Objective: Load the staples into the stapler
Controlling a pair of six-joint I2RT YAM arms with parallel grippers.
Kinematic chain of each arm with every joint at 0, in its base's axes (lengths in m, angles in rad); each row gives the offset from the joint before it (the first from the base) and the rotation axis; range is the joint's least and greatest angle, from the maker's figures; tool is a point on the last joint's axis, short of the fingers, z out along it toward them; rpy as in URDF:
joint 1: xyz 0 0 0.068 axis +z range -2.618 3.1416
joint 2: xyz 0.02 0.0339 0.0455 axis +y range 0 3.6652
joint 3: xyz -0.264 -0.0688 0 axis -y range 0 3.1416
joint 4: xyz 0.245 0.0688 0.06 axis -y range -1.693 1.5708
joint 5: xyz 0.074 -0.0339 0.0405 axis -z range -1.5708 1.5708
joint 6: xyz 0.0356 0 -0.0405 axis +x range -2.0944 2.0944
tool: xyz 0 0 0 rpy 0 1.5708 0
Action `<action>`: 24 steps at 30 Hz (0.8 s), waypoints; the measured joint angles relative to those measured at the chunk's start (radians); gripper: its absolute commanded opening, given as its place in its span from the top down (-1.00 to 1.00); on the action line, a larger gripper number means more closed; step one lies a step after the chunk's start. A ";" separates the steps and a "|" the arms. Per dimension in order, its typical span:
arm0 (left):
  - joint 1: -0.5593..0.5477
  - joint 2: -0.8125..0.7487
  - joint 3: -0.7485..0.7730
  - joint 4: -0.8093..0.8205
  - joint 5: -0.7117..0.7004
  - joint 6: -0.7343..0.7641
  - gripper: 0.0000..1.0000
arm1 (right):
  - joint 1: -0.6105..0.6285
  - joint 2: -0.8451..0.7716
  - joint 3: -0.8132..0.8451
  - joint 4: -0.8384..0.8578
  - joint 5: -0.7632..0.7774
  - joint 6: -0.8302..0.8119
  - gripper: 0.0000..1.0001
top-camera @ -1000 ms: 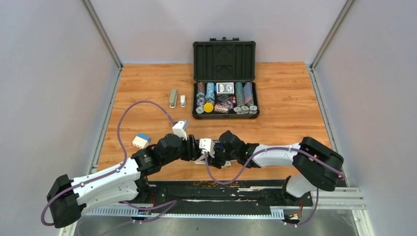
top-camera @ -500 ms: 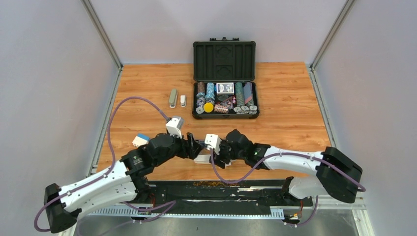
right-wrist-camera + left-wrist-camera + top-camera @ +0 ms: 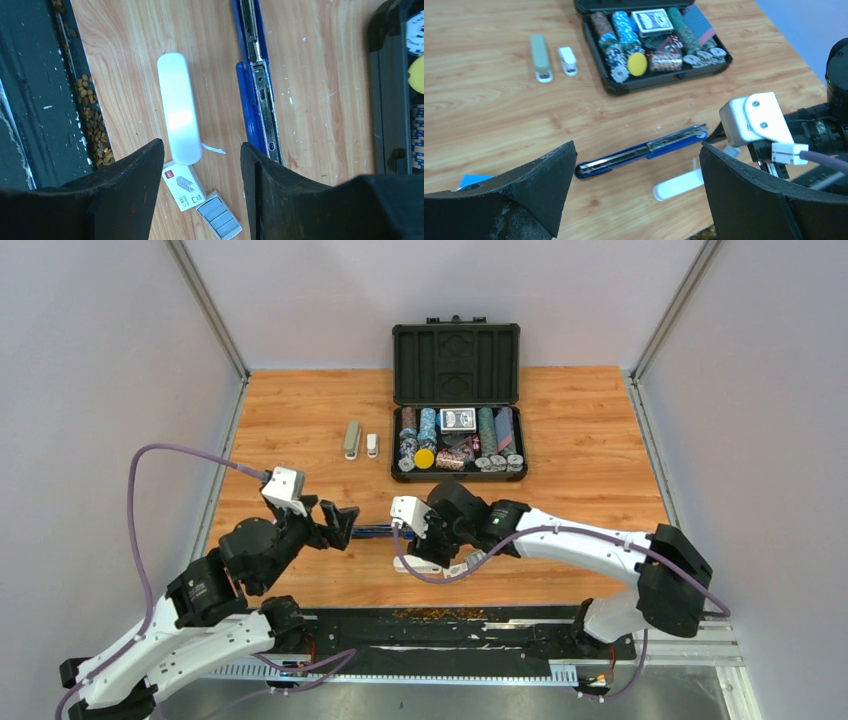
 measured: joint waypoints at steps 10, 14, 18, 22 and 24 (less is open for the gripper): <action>0.000 -0.120 -0.083 -0.027 -0.112 0.122 -1.00 | 0.033 0.236 0.223 -0.266 0.055 -0.067 -0.07; 0.000 -0.155 -0.098 -0.030 -0.146 0.144 -1.00 | 0.050 0.300 0.269 -0.326 0.079 -0.080 -0.03; 0.000 -0.174 -0.098 -0.030 -0.166 0.148 -1.00 | 0.065 0.336 0.290 -0.358 0.090 -0.091 0.10; 0.000 -0.174 -0.098 -0.030 -0.171 0.151 -1.00 | 0.073 0.357 0.295 -0.379 0.096 -0.101 0.26; 0.000 -0.174 -0.098 -0.030 -0.173 0.152 -1.00 | 0.073 0.364 0.297 -0.387 0.096 -0.102 0.38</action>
